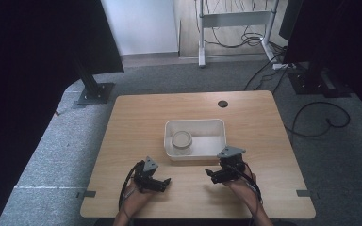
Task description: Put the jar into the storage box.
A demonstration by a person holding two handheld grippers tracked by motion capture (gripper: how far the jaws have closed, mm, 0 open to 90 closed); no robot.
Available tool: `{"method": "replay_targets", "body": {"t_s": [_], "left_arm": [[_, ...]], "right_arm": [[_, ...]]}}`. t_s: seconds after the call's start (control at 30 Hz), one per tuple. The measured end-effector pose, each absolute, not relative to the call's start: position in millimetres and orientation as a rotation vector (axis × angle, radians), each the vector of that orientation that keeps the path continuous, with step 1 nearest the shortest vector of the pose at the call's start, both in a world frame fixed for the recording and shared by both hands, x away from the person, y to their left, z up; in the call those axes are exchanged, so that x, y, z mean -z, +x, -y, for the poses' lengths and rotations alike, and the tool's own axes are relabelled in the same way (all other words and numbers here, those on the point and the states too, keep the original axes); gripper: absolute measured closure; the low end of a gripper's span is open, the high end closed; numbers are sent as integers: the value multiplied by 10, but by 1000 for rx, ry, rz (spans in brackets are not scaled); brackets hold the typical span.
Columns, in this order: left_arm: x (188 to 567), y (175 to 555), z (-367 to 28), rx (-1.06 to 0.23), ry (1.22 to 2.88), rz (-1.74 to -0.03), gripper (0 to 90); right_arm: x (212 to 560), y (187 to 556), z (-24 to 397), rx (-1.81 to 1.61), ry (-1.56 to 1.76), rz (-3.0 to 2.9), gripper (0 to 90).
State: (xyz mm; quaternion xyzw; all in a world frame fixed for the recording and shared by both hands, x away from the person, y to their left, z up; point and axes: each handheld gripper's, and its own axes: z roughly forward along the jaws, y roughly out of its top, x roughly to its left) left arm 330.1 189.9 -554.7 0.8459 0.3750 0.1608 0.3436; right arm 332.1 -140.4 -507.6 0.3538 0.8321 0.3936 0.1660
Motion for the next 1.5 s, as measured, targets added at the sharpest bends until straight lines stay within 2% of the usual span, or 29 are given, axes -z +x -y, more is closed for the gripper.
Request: {"method": "replay_targets", "body": {"t_s": [1.5], "left_arm": [[5547, 3298, -1898, -418, 2196, -978, 0]], "right_arm": [[5240, 3018, 1947, -1077, 1120, -2313, 32]]}}
